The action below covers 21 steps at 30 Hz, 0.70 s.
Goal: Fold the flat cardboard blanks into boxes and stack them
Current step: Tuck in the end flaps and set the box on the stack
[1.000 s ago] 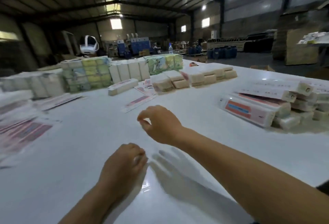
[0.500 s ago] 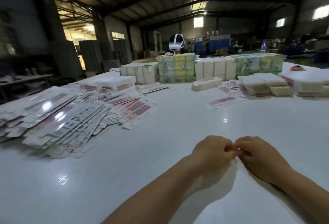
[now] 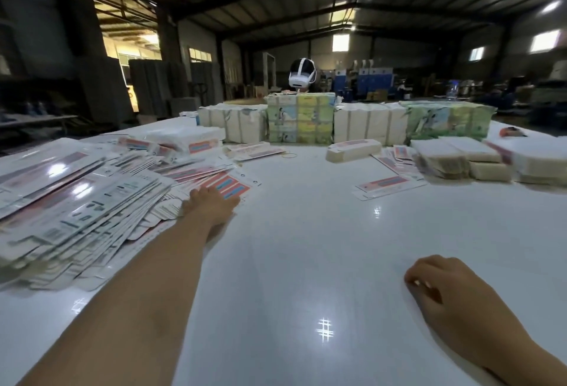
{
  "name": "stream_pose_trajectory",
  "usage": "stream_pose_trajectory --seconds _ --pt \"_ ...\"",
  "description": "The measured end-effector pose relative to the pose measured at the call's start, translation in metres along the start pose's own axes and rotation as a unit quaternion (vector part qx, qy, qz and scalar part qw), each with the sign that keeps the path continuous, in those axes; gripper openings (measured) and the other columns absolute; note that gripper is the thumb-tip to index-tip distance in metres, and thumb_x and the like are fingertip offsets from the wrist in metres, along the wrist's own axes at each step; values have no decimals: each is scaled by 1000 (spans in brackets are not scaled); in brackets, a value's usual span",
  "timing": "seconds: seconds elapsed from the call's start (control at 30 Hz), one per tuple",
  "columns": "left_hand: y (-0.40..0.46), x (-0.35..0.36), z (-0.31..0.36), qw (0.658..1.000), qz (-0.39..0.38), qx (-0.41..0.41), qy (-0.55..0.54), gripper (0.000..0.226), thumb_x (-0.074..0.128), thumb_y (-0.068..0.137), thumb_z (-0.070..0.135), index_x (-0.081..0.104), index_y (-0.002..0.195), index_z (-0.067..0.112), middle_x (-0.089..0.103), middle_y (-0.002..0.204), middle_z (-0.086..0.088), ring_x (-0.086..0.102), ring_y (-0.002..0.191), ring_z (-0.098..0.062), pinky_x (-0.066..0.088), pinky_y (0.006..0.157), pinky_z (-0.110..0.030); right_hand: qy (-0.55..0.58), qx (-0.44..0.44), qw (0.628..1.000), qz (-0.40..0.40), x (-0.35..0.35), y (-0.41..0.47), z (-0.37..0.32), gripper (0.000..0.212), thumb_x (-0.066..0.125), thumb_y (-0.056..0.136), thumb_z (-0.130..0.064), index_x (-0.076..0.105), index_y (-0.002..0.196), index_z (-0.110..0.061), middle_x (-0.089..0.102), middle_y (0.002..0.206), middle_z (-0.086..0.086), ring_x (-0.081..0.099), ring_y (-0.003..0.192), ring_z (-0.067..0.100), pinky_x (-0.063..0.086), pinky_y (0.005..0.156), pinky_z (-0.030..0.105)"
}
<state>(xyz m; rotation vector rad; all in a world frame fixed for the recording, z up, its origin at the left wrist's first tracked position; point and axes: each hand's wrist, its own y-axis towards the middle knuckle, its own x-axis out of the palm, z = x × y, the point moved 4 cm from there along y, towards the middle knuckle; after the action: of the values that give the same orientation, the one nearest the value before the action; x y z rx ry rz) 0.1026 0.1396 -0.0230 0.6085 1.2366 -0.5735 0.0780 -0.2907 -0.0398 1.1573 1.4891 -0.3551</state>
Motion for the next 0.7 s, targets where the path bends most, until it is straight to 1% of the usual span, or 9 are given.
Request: stream_pose_trajectory --seconds 0.07,0.17,0.23,0.33,0.37,0.47,0.57,0.63,0.7 --pt "5 6 1 999 8 10 39 76 39 89 63 32 142 9 32 145 -12 27 131 -31 27 104 -47 3 -1 1000 -1 0 0 0 13 55 92 -23 64 88 -32 55 96 -23 45 92 3 37 75 21" --pt "5 6 10 999 24 13 45 62 48 91 53 41 137 12 34 140 -12 29 127 -30 28 102 -47 4 -3 1000 3 0 1 -1 13 57 91 -20 64 86 -31 54 93 -25 47 91 5 36 75 24" --pt "6 3 16 1000 7 -9 22 54 55 89 45 44 131 13 38 136 -14 32 124 -32 28 101 -45 1 -2 1000 4 1 1 -1 13 59 89 -20 65 85 -30 54 93 -25 47 90 5 36 74 25" --pt "12 -5 19 997 -49 -51 -16 44 64 82 31 48 117 10 46 126 -16 40 116 -32 32 99 -42 2 -6 1000 4 2 -1 -3 13 58 90 -21 65 86 -32 52 93 -27 47 91 4 36 75 24" --pt "17 -7 20 996 -70 -55 -12 46 66 81 30 47 117 9 46 126 -16 40 117 -32 33 99 -42 2 -8 1000 5 2 0 -3 13 57 91 -22 65 88 -32 52 94 -28 46 92 3 36 76 23" --pt "27 -10 19 991 -115 -63 19 63 68 82 37 41 132 8 34 142 -19 30 127 -36 28 103 -42 0 -12 1000 5 3 2 -1 13 56 91 -23 64 90 -33 51 95 -27 45 92 3 34 76 21" --pt "33 -8 21 991 -111 -67 38 71 68 83 38 34 137 8 24 147 -21 21 133 -37 23 109 -45 -4 -11 1000 4 4 3 0 13 56 91 -24 62 89 -34 49 93 -28 44 92 2 33 76 20" --pt "36 -9 23 992 -103 -70 25 73 72 79 36 36 135 7 33 140 -21 32 127 -36 30 106 -45 0 -10 1000 4 4 2 0 13 56 91 -23 63 88 -34 50 93 -28 44 92 2 35 76 21" --pt "37 -10 23 991 -120 -60 -18 69 76 77 31 43 131 4 45 131 -21 45 118 -36 40 101 -45 -2 -11 1000 0 4 2 0 13 57 90 -21 64 89 -32 50 92 -27 45 91 3 36 77 22"
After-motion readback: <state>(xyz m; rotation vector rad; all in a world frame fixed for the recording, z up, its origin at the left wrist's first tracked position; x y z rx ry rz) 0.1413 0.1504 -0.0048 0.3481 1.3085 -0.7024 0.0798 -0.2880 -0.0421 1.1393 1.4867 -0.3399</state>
